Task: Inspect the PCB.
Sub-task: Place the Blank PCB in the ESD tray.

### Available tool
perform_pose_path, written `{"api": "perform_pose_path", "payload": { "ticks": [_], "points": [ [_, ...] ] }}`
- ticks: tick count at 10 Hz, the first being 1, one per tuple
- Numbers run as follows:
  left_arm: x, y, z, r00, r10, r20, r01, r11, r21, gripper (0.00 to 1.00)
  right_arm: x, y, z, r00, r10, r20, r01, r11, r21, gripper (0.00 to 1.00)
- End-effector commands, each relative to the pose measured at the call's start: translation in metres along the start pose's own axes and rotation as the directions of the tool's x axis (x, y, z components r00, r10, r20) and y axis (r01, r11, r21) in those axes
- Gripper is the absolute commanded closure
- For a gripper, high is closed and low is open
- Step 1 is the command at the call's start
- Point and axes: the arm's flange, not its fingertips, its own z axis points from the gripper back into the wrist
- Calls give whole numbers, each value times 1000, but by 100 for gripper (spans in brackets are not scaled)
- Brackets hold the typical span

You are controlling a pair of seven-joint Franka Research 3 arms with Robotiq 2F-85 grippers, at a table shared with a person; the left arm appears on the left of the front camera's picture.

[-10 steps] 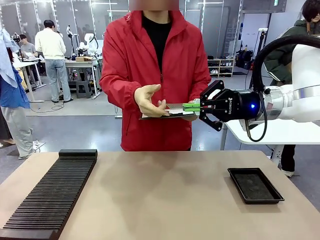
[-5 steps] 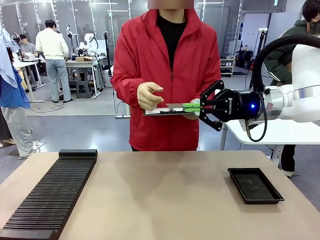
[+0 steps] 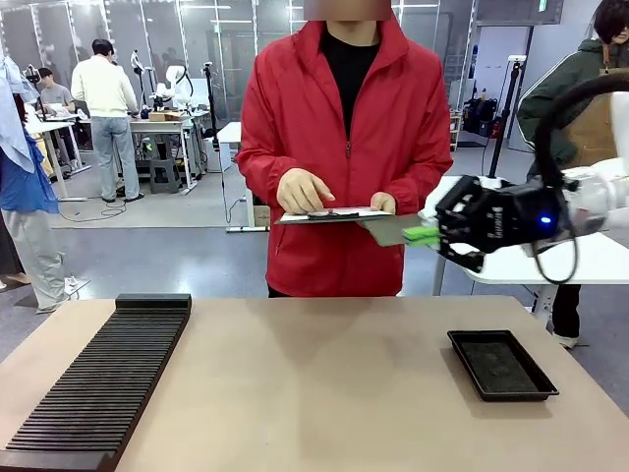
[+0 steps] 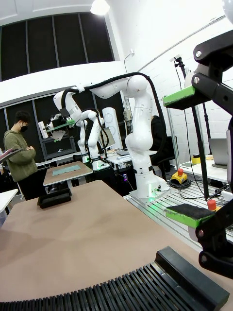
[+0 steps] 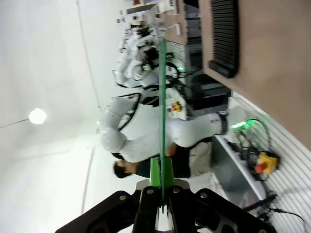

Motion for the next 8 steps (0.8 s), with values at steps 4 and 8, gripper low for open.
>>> {"api": "perform_pose_path", "payload": {
  "ticks": [4, 8],
  "points": [
    [-2, -1, 0, 1000, 1, -6, -1, 1000, -6, 0, -24, -28, 65, 990, 113, 84, -84, 951, -296, 97],
    [-2, -1, 0, 1000, 1, -6, -1, 1000, -6, 0, -27, -68, 101, 992, 100, 75, -65, 922, -381, 97]
  ]
}}
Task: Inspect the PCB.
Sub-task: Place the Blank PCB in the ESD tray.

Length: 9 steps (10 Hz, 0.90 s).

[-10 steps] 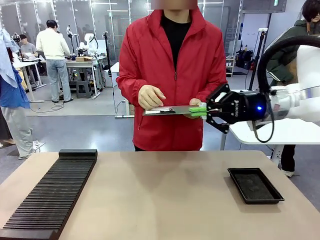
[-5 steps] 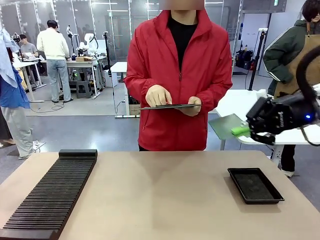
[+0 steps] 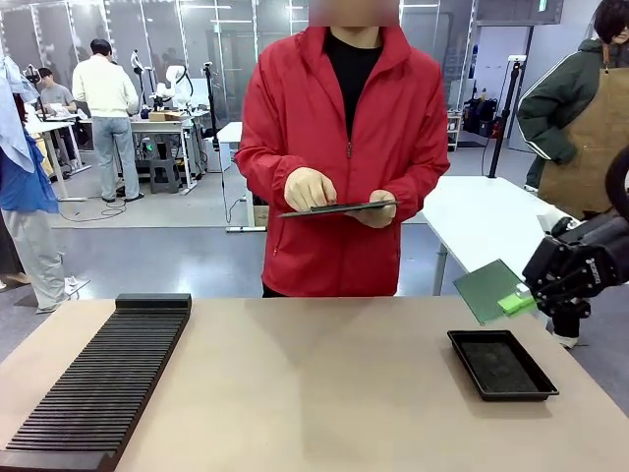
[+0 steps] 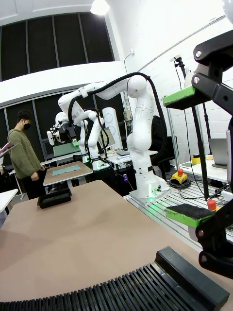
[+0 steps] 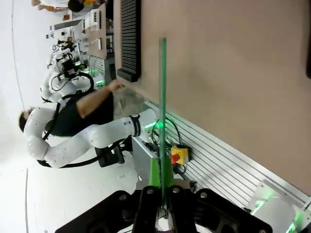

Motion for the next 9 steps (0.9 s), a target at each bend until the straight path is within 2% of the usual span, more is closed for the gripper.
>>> {"api": "perform_pose_path", "payload": {
  "ticks": [1, 8, 9],
  "points": [
    [-2, -1, 0, 1000, 1, -6, -1, 1000, -6, 0, -4, -9, 2, 1000, 28, 6, -28, 1000, 11, 97],
    [-2, -1, 0, 1000, 1, -6, -1, 1000, -6, 0, -2, -8, 4, 1000, -1, 3, 1, 1000, 5, 97],
    [-2, -1, 0, 1000, 1, -6, -1, 1000, -6, 0, 14, -28, -2, 1000, -10, 13, 11, 997, -77, 97]
  ]
}}
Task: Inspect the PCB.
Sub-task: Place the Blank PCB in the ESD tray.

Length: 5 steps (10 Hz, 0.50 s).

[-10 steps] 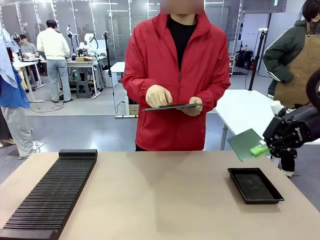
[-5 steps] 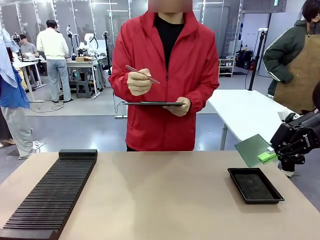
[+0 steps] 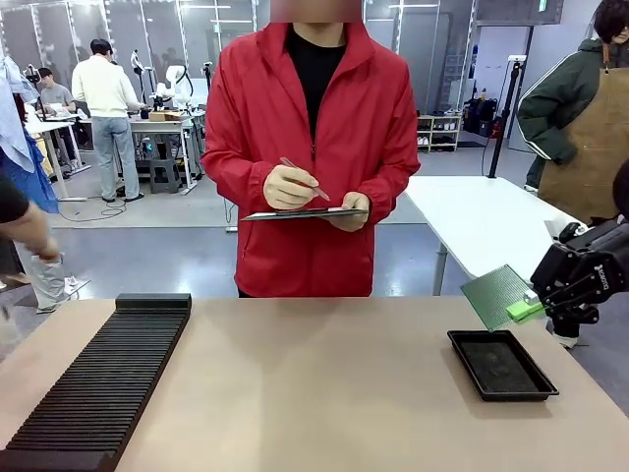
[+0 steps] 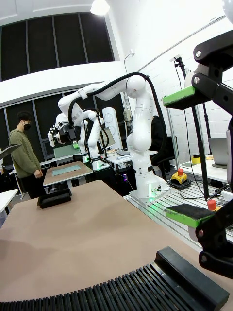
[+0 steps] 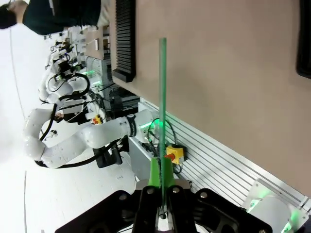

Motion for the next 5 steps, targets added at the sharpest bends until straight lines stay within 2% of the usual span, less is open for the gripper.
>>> {"api": "perform_pose_path", "payload": {
  "ticks": [1, 3, 5],
  "points": [
    [-2, -1, 0, 1000, 1, -6, -1, 1000, -6, 0, 25, -31, -9, 1000, -4, -4, 4, 997, -79, 97],
    [-2, -1, 0, 1000, 1, -6, -1, 1000, -6, 0, 34, -57, -12, 999, 25, -33, -29, 991, -128, 97],
    [-2, -1, 0, 1000, 1, -6, -1, 1000, -6, 0, 51, -77, -17, 999, 42, -1, -42, 984, -171, 97]
  ]
}}
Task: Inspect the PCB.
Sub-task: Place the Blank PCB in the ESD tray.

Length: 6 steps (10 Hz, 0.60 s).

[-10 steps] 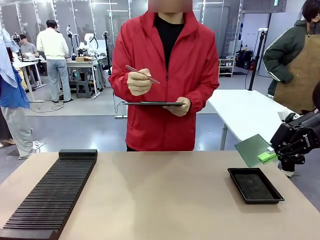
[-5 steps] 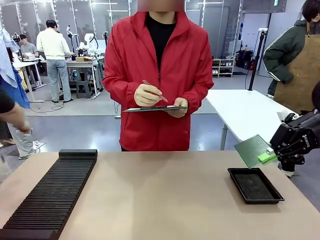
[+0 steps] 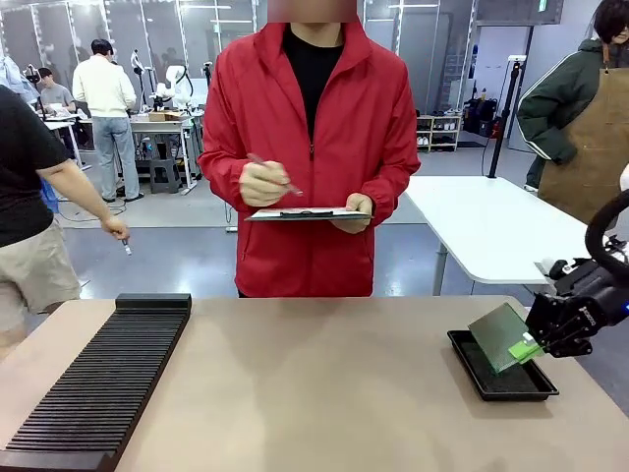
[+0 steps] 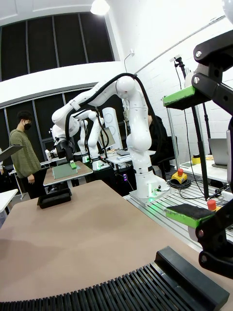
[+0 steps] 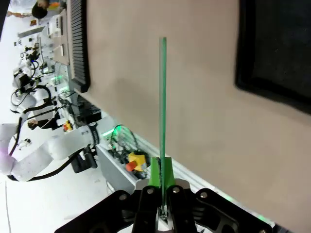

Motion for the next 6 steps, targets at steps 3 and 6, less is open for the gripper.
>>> {"api": "perform_pose_path", "payload": {
  "ticks": [3, 6],
  "points": [
    [-2, -1, 0, 1000, 1, -6, -1, 1000, -6, 0, 39, -29, -10, 999, -1, 50, 6, 995, -98, 97],
    [-2, -1, 0, 1000, 1, -6, -1, 1000, -6, 0, 59, -45, -15, 999, 9, 44, -4, 994, -112, 97]
  ]
}}
